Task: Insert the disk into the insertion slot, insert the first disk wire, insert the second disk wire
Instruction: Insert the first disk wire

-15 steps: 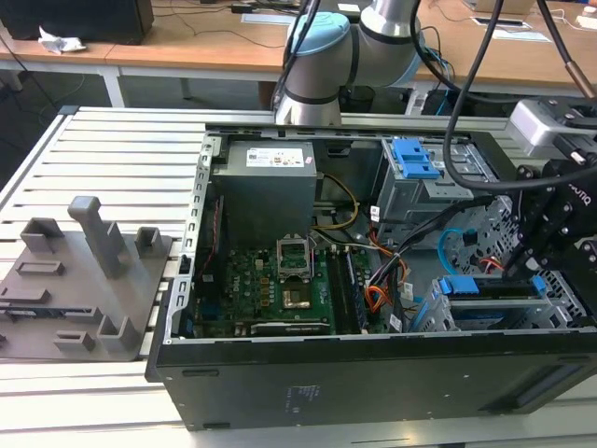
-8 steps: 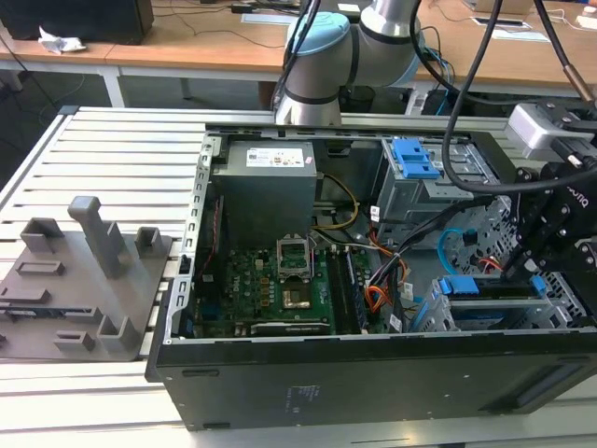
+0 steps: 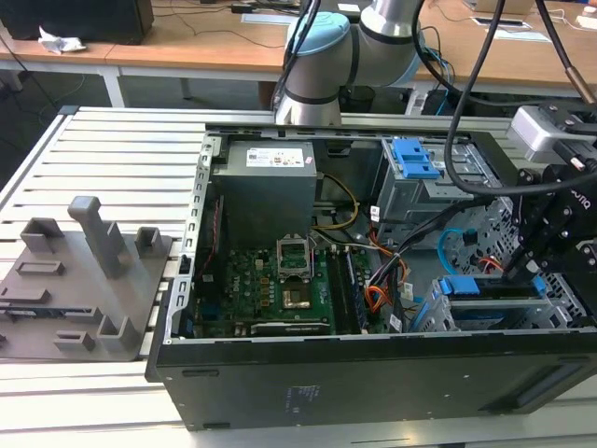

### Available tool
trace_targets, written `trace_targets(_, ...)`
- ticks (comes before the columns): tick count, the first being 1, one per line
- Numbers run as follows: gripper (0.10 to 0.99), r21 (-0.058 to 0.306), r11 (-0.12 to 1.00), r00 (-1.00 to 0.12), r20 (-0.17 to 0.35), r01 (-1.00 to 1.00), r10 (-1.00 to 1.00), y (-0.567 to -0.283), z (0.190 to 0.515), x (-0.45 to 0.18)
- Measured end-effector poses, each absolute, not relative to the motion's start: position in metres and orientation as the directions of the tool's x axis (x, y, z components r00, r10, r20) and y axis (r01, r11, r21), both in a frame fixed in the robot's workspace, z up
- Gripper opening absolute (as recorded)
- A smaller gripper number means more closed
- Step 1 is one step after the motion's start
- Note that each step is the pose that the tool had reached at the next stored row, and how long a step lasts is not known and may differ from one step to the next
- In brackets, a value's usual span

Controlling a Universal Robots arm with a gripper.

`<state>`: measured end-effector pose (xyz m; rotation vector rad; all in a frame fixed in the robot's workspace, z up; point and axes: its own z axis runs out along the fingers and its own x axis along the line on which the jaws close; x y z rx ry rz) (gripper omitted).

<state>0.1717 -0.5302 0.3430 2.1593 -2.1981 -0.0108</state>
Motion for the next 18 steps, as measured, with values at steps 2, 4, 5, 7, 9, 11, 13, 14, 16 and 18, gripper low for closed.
trace_targets(2, 0.169, 0.047, 0.019, -0.017, 0.038, -0.999, -0.999, -0.531, 0.342, 0.172)
trace_targets(4, 0.169, 0.047, 0.019, -0.017, 0.038, -0.999, -0.999, -0.531, 0.340, 0.172)
trace_targets(5, 0.169, 0.047, 0.019, -0.017, 0.038, -0.999, -0.999, -0.531, 0.339, 0.173)
trace_targets(7, 0.169, 0.047, 0.019, -0.017, 0.039, -0.999, -0.999, -0.532, 0.338, 0.173)
trace_targets(9, 0.169, 0.047, 0.019, -0.017, 0.038, -0.999, -0.999, -0.531, 0.338, 0.173)
trace_targets(11, 0.176, 0.047, 0.019, -0.017, 0.037, -0.999, -0.999, -0.531, 0.337, 0.173)
trace_targets(13, 0.306, 0.047, 0.019, -0.017, 0.038, -0.999, -0.999, -0.531, 0.339, 0.173)
trace_targets(14, 0.306, 0.047, 0.019, -0.017, 0.038, -0.999, -0.999, -0.531, 0.347, 0.173)
trace_targets(16, 0.306, 0.047, 0.019, -0.017, 0.038, -0.999, -0.999, -0.531, 0.357, 0.173)
trace_targets(18, 0.286, 0.047, 0.019, -0.017, 0.039, -0.999, -0.999, -0.530, 0.363, 0.173)
